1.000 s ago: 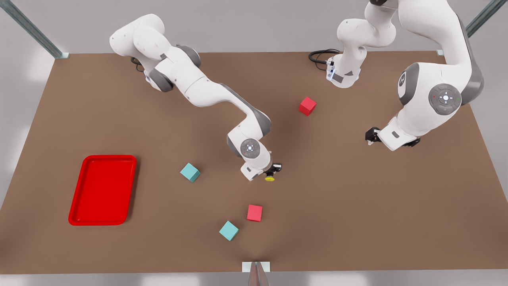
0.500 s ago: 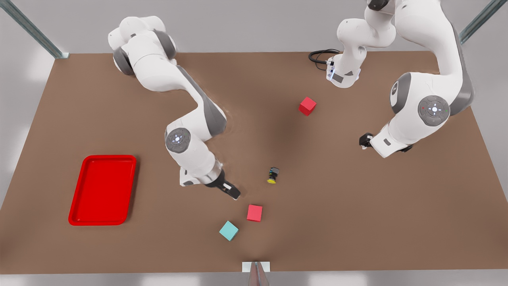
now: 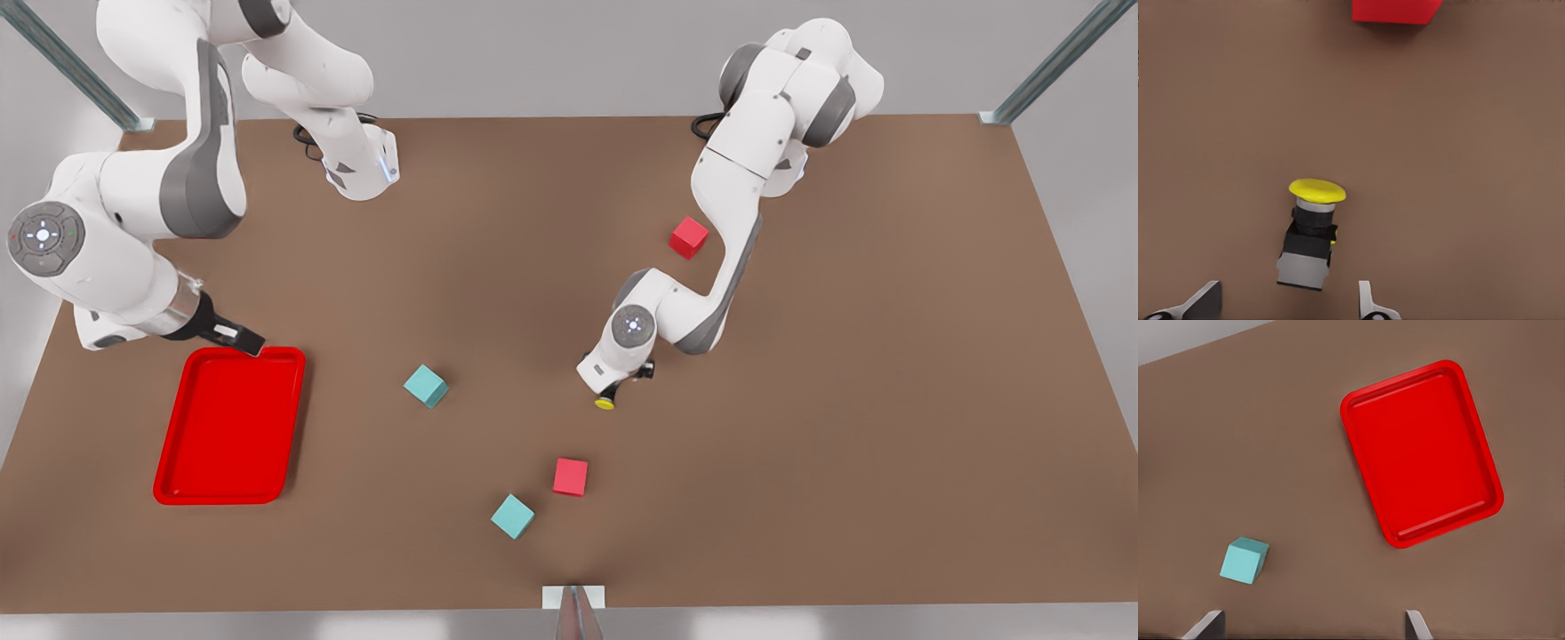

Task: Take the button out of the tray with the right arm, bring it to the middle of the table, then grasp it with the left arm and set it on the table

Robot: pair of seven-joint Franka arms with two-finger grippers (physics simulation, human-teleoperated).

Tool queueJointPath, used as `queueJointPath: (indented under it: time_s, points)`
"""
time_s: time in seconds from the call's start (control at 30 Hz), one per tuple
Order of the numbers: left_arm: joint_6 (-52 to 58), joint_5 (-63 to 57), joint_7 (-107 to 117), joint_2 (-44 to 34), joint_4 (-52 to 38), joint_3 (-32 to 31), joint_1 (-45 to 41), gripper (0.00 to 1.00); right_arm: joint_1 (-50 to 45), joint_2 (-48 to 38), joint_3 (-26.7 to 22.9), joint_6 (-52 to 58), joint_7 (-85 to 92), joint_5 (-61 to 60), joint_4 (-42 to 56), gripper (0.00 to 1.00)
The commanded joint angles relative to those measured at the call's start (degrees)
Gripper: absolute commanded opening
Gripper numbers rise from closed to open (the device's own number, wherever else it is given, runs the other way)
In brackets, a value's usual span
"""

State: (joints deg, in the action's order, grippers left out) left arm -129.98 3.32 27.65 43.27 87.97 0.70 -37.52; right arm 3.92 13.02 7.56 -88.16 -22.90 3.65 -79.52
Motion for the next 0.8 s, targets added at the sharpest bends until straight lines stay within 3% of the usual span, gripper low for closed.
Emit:
queueJointPath:
  time_s: [0.0,0.73,0.77]
  points:
    - [-8.80,-3.41,4.88,-0.12,0.71,-0.52,-0.10,1.00,1.17,0.25,0.00,3.70,28.79,-0.31,0.07,1.00]
    - [-10.82,-6.57,1.36,4.71,0.10,-0.43,-0.54,1.00,1.17,0.25,0.09,3.87,28.87,-0.31,-0.19,1.00]
    - [-10.91,-6.57,1.36,4.71,0.10,-0.43,-0.54,0.93,1.17,0.25,0.09,3.87,28.87,-0.31,-0.19,1.00]
